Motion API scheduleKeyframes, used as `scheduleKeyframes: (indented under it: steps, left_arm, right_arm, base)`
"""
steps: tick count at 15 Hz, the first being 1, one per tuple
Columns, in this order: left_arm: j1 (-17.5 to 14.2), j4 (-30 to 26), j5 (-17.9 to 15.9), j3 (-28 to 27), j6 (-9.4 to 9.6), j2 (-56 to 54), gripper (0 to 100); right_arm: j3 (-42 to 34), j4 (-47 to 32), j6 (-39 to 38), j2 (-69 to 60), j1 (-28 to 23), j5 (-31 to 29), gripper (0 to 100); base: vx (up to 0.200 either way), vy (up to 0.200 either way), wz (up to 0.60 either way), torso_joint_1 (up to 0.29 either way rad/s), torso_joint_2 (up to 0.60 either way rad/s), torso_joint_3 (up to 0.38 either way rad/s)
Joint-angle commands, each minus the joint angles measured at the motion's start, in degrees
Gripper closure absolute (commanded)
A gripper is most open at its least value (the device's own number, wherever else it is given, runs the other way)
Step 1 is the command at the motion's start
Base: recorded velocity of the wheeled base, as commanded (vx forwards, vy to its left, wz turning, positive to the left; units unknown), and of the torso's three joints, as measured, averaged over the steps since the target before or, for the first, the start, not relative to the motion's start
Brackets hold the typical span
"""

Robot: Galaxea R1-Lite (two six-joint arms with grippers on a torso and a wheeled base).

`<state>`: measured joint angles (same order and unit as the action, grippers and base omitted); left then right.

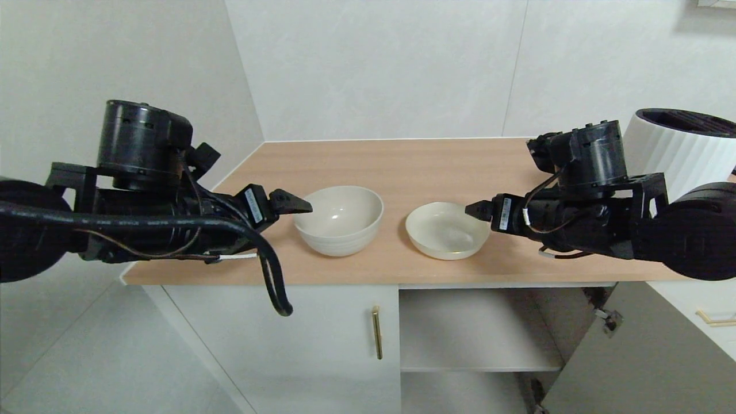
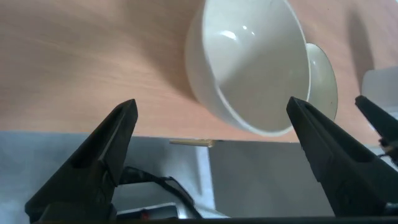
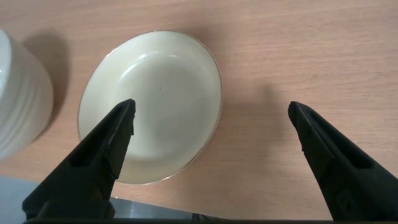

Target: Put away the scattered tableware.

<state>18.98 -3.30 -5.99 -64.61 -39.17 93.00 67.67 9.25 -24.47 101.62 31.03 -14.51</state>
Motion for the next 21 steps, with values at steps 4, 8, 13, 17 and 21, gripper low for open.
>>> scheduleKeyframes:
  steps: [4,8,13,17,21]
  left_arm:
    - [1.06,1.28,0.01,-0.08,-1.09,3.24,0]
    - [1.06,3.04,0.27,0.36,-1.7,4.47,0]
    - [1.41,3.22,1.15,0.63,-1.61,4.03,100]
    - [1.5,3.57,1.15,0.63,-1.61,3.33,100]
    - [1.5,3.57,0.89,0.71,-1.61,2.18,100]
  right_arm:
    - [-0.35,-0.02,0.12,-0.11,0.26,0.0,0]
    - [-0.43,-0.02,0.21,-0.11,0.26,0.0,0]
    - [-0.43,-0.02,0.21,-0.02,0.26,0.09,0]
    - [-0.43,-0.02,0.12,-0.02,0.26,0.09,0]
    - [0.01,0.24,0.3,2.09,0.35,-2.72,0]
  base:
    - [0.0,0.0,0.0,0.0,0.0,0.0]
    - [0.0,0.0,0.0,0.0,0.0,0.0]
    - [0.0,0.0,0.0,0.0,0.0,0.0]
    - [0.0,0.0,0.0,0.0,0.0,0.0]
    - [0.0,0.0,0.0,0.0,0.0,0.0]
